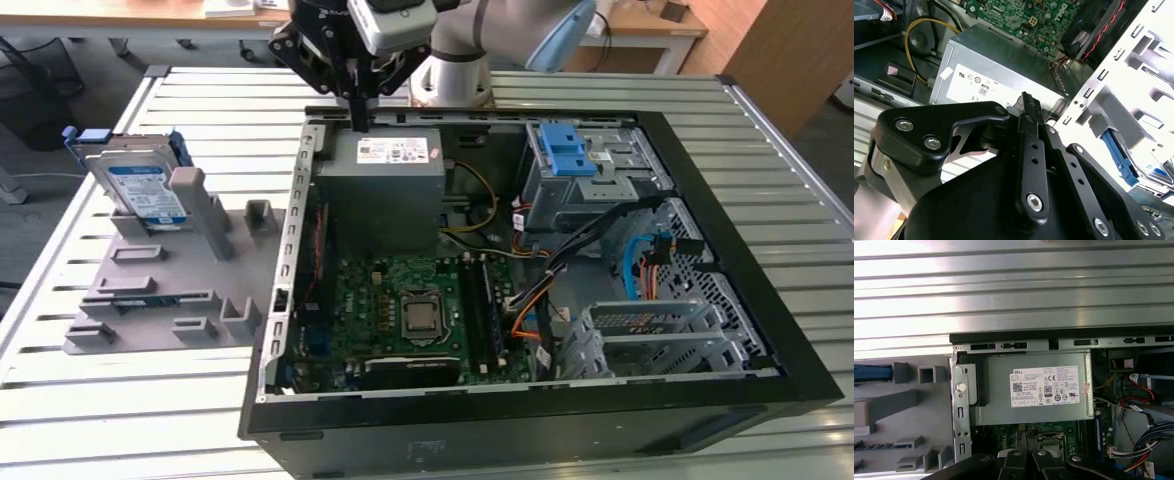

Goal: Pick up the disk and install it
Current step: 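Reach for the disk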

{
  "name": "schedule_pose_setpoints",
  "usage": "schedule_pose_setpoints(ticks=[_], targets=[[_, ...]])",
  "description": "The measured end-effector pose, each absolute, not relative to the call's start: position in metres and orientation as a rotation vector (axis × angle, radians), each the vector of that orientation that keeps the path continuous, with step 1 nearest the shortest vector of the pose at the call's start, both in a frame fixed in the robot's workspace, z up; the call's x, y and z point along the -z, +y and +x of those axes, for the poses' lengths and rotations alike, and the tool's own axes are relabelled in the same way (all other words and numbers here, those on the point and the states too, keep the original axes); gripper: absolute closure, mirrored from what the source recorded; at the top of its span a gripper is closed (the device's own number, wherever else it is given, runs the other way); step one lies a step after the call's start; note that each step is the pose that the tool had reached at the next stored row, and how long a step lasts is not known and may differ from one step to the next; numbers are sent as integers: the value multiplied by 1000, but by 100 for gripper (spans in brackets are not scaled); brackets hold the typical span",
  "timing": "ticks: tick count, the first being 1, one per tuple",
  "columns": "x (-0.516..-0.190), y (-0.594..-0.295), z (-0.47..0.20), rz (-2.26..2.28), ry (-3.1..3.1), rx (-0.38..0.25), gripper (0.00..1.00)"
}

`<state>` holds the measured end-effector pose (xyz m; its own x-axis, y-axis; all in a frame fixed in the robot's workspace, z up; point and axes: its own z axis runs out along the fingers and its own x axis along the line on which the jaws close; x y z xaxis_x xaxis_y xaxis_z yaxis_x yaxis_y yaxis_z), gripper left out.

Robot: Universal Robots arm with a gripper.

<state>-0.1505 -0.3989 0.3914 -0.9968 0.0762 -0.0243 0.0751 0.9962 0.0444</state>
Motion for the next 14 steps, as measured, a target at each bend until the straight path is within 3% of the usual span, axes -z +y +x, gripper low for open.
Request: schedule_pose_setpoints(ticks=[14], targets=[[-390,-399,-157,118,3113,-68,89]])
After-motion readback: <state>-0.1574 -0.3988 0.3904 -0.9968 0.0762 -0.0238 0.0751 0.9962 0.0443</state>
